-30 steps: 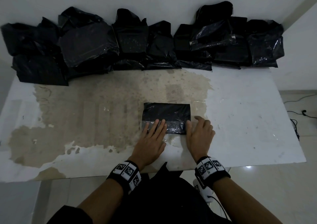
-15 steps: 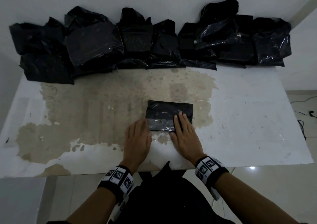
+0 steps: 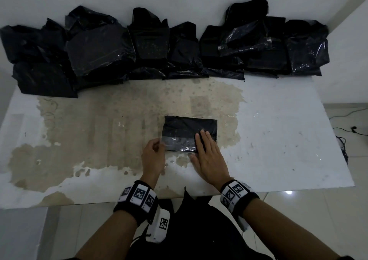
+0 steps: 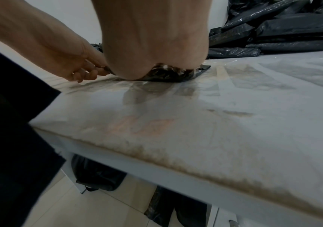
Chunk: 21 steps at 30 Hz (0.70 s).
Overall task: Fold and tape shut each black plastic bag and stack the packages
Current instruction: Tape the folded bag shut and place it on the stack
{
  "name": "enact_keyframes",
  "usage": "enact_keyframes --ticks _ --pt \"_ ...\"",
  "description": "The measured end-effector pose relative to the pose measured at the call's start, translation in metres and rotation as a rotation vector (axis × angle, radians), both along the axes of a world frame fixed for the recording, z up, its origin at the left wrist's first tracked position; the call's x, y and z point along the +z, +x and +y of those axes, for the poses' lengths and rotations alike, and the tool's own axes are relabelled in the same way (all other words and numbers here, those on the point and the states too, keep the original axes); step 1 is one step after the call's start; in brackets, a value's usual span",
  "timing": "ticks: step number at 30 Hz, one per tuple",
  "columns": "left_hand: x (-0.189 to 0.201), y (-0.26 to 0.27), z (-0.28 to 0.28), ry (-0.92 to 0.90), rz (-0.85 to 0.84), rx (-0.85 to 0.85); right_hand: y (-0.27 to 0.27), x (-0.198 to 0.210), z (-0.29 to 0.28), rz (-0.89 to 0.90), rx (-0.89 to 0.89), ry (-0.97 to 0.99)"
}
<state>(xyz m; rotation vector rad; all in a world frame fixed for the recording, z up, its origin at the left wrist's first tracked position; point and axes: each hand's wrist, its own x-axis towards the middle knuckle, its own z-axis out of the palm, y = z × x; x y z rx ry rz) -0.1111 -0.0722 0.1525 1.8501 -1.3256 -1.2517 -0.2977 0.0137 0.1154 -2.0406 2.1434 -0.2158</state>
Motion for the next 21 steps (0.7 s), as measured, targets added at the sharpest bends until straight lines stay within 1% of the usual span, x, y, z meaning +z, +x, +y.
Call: enact_keyframes --ticks 7,10,13,17,21 --pt "0.004 0.002 0.001 0.180 0.293 0.145 0.000 -0.001 -0.001 0.002 0.004 -0.002" --pt "0.006 0.003 0.001 0.170 0.353 0.176 0.000 -0.002 -0.001 -0.007 0.006 -0.006" --pt "0.006 0.001 -0.001 0.115 0.316 0.163 0.001 -0.001 -0.001 -0.014 0.010 -0.013" --pt "0.003 -0.001 -0.002 0.081 0.166 0.104 0.000 0.002 -0.001 -0.021 0.009 -0.026" --pt "0.012 -0.006 -0.002 0.014 -0.019 0.055 -0.001 0.002 -0.001 -0.015 0.011 -0.036"
